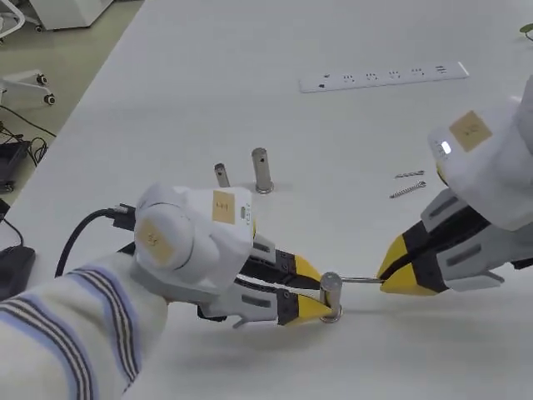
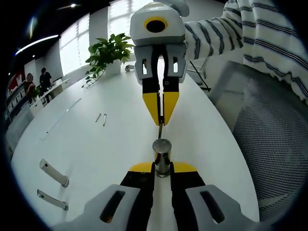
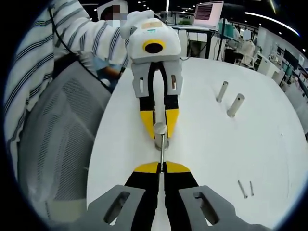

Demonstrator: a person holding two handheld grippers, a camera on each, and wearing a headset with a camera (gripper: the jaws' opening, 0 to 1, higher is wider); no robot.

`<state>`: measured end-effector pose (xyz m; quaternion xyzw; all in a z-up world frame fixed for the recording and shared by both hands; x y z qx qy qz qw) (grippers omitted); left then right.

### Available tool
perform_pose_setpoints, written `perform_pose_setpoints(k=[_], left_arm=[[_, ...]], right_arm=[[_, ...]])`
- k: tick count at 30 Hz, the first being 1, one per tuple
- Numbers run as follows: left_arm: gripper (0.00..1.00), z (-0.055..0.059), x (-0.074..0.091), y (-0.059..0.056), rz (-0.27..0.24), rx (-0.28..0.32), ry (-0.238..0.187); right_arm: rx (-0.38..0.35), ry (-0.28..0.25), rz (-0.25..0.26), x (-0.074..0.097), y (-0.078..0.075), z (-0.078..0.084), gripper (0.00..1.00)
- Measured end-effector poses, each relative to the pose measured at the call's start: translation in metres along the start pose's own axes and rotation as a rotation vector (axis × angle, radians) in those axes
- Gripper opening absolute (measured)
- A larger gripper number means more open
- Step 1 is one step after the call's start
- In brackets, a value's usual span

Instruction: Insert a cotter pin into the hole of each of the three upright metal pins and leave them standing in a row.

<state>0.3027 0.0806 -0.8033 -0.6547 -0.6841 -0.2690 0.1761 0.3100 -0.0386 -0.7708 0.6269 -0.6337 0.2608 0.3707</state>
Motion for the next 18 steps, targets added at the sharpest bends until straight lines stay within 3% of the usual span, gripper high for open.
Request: perform_pose_setpoints(k=[9, 18], left_arm=[[0.08, 0.0037, 0.0028, 0.0003, -0.018, 0.069, 0.003], [0.09, -0.0004, 0.0035, 0.0007, -0.03, 0.111, -0.021]], right_arm=[[-0.005, 0.007, -0.015, -0.0004, 0.0016, 0.0009, 0.03], [-0.053, 0.015, -0.006, -0.0009, 0.0038, 0.0027, 0.03]])
Point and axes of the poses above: the centre of the closed fingertips' face, and the gripper's own axes: x roughly backward along the fingers, y roughly to its left, z roughly out of its underside, the point moved 6 cm from there along x, roughly backward along the fingers, and after that the axes turned 9 degrees about -x, right-handed, at the moved point
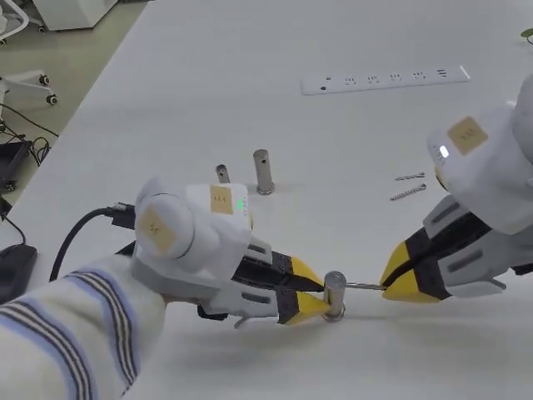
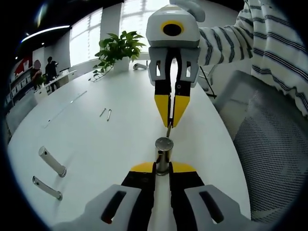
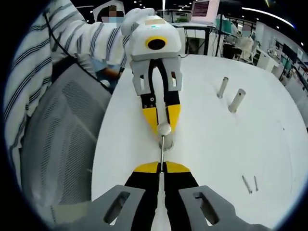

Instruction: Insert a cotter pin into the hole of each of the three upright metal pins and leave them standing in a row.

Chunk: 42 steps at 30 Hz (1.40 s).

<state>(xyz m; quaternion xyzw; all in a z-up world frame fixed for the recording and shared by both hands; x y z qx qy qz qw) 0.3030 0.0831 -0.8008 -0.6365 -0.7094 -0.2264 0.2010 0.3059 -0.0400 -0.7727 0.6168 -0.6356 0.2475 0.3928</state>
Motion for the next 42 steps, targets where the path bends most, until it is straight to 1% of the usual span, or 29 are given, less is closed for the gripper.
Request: perform_pose_setpoints(k=[3, 5, 11, 19, 26, 32, 38, 42], left_arm=[[0.11, -0.005, -0.001, 0.001, -0.004, 0.014, -0.027], [0.11, -0.006, -0.003, 0.0, -0.001, 0.004, -0.026], [0.12, -0.006, -0.004, 0.0, -0.004, -0.002, -0.028], [0.12, -0.006, -0.005, 0.0, -0.01, 0.004, -0.032], [0.12, -0.006, -0.004, -0.001, -0.018, 0.018, -0.039], [0.12, -0.006, -0.004, 0.0, -0.019, 0.019, -0.038], [0.12, -0.007, -0.006, 0.0, -0.02, 0.022, -0.043], [0.12, -0.007, -0.006, 0.0, -0.023, 0.025, -0.046]], right_arm=[[-0.028, -0.002, 0.007, -0.001, 0.001, 0.0, 0.03], [-0.035, -0.003, 0.011, -0.002, 0.002, -0.001, 0.03], [-0.067, -0.012, 0.022, -0.002, 0.005, -0.001, 0.03], [-0.118, -0.019, 0.042, -0.004, 0.006, -0.002, 0.03], [-0.19, -0.029, 0.071, -0.005, 0.009, -0.001, 0.03], [-0.206, -0.031, 0.077, -0.003, 0.011, -0.003, 0.03], [-0.196, -0.019, 0.087, 0.0, 0.011, -0.006, 0.03], [-0.203, -0.02, 0.091, 0.0, 0.011, -0.006, 0.03]])
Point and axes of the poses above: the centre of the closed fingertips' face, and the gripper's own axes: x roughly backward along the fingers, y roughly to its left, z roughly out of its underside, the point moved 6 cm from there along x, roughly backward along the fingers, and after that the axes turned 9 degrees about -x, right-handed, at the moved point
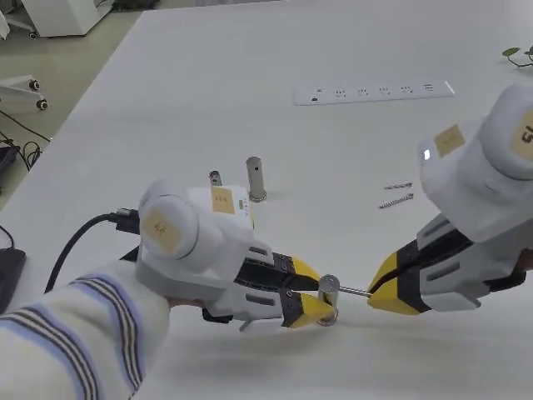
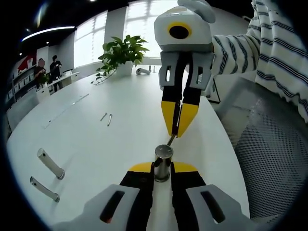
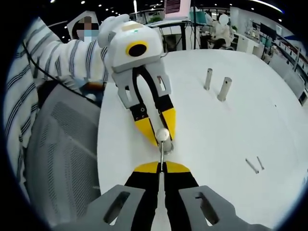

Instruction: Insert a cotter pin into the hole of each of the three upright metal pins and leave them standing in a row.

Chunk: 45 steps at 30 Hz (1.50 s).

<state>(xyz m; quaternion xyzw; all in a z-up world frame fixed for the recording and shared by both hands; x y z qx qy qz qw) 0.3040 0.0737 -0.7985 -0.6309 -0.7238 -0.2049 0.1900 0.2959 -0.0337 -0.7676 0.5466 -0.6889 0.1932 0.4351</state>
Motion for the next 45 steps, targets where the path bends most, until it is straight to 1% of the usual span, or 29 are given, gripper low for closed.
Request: perform_pose_setpoints(k=[8, 20, 34, 42, 45], left_arm=[[0.12, -0.0007, -0.0012, -0.0011, -0.003, 0.005, -0.008], [0.12, -0.0017, -0.0025, -0.0022, -0.004, 0.008, -0.01], [0.12, -0.0017, -0.0027, -0.0029, -0.006, 0.027, -0.011], [0.12, -0.002, -0.0028, -0.0026, -0.007, 0.034, -0.01], [0.12, -0.0019, -0.0028, -0.0025, -0.009, 0.035, -0.01]], right_arm=[[-0.011, -0.016, 0.011, -0.0031, 0.0018, -0.001, 0.03], [-0.009, -0.039, 0.009, -0.0068, 0.0031, -0.0067, 0.03], [0.0, -0.044, 0.003, -0.0081, 0.0021, -0.0082, 0.04], [0.023, -0.053, -0.003, -0.0087, 0.0009, -0.0078, 0.05], [0.063, -0.054, -0.01, -0.0093, 0.0019, -0.0072, 0.06]])
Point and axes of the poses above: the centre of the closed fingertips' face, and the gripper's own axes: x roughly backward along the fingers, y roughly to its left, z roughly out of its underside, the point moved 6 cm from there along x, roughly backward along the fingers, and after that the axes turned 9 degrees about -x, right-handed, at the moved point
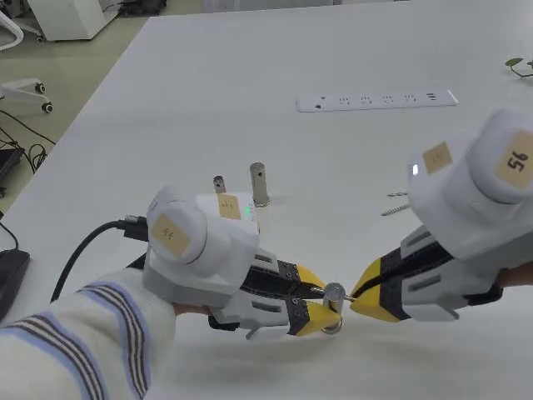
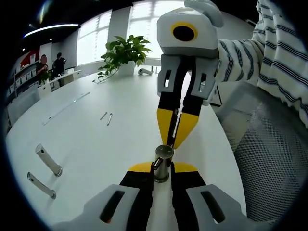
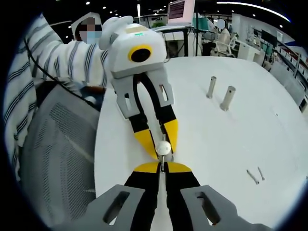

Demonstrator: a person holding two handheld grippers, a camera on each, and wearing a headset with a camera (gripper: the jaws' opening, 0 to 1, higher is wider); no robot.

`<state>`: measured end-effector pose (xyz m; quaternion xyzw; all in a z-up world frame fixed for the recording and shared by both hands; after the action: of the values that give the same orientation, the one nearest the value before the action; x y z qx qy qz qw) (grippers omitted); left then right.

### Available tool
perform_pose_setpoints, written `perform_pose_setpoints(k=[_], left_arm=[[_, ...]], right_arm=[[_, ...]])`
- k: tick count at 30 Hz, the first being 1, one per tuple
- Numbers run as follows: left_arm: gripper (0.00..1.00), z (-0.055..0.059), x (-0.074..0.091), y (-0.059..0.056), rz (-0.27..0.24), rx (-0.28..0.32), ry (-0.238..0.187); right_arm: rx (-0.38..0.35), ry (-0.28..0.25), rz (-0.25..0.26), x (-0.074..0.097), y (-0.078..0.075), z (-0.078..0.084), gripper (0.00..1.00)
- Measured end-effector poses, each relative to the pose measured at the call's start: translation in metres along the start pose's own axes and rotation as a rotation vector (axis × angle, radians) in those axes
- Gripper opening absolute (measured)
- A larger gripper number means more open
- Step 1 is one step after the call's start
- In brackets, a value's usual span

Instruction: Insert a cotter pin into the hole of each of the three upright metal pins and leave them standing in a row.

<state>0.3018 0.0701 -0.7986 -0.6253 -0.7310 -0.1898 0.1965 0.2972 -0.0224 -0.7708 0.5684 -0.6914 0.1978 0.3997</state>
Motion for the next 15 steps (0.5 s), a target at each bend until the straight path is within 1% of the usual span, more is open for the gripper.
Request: perform_pose_setpoints(k=[6, 9, 15], left_arm=[[0.12, -0.0001, 0.0, -0.0004, -0.003, 0.006, 0.002], [0.12, -0.0002, -0.0001, -0.0007, -0.003, 0.007, 0.003], [0.12, 0.0002, 0.0, -0.001, -0.002, 0.01, 0.001]], right_arm=[[0.012, -0.005, 0.0, -0.0019, 0.0011, 0.0005, 0.1], [0.015, -0.008, 0.009, -0.0018, 0.0002, 0.0015, 0.12], [0.001, -0.01, 0.02, 0.0028, -0.0031, 0.0058, 0.11]])
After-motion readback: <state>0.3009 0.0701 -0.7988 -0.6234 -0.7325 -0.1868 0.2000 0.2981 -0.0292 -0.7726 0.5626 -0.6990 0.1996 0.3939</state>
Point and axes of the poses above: the centre of the closed fingertips' face, and the gripper's own axes: x roughly backward along the fingers, y roughly to its left, z roughly out of its underside, the point moved 6 cm from there along x, roughly backward along the fingers, and after that the axes turned 9 degrees about -x, right-handed, at the moved point
